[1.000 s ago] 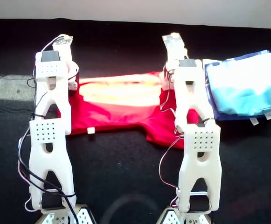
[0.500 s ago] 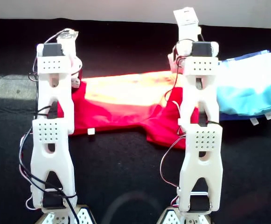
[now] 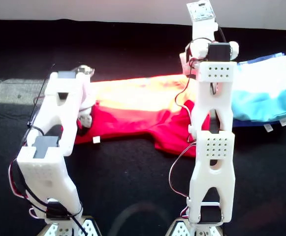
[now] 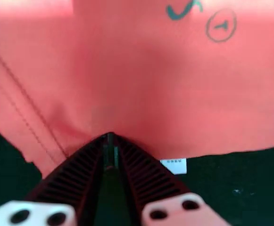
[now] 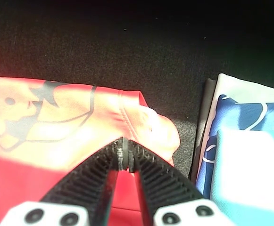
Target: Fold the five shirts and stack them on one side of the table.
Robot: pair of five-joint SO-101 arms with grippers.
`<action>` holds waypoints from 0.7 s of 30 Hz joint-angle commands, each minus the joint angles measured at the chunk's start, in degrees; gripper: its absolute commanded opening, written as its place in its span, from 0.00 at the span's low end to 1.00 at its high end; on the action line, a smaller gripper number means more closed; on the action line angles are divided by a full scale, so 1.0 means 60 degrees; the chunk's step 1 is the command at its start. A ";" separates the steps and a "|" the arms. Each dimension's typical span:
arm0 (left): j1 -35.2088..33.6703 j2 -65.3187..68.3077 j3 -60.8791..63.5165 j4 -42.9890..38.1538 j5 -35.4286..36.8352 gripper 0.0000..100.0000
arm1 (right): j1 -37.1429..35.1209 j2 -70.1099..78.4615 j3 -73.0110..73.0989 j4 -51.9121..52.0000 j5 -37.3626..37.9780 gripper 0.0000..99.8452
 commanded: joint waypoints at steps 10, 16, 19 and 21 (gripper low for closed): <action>0.1077 -0.0667 0.1150 -0.0659 0.0044 0.01 | -0.0271 -0.2015 0.0256 0.0139 -0.0059 0.01; 0.1692 -0.0667 0.1150 -0.0293 0.0059 0.01 | -0.0300 -0.2879 0.2645 0.0139 -0.0059 0.01; 0.1722 -0.0667 0.1136 -0.0337 0.0059 0.01 | -0.0300 -0.3582 0.3685 0.0125 -0.0059 0.01; 0.1722 -0.0681 0.1077 -0.0293 0.0059 0.01 | -0.0300 -0.4154 0.4374 0.0125 -0.0059 0.01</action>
